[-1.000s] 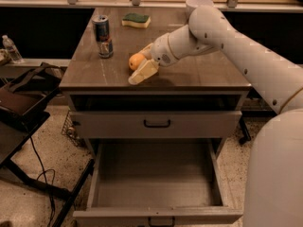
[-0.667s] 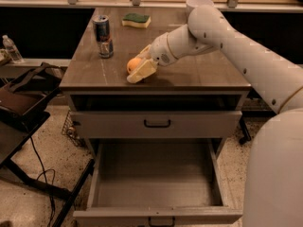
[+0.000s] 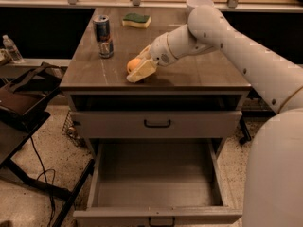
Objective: Move orange near sponge
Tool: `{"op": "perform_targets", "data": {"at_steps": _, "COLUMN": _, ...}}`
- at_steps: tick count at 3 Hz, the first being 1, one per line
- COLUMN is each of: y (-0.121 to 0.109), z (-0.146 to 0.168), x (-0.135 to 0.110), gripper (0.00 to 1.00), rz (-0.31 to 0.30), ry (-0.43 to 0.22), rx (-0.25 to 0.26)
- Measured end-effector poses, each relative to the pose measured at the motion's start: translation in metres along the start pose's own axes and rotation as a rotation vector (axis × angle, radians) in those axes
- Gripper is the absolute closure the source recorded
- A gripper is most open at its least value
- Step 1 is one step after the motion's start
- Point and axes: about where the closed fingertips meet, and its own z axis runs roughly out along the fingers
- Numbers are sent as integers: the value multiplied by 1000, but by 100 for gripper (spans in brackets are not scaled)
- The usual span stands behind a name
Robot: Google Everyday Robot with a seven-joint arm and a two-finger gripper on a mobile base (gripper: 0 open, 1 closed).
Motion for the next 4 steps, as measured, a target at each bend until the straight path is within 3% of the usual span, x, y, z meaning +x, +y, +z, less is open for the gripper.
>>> {"op": "perform_targets", "data": {"at_steps": 4, "y": 0, "z": 0, "x": -1, "gripper": 100, "rz": 0, "ry": 0, "rx": 0}}
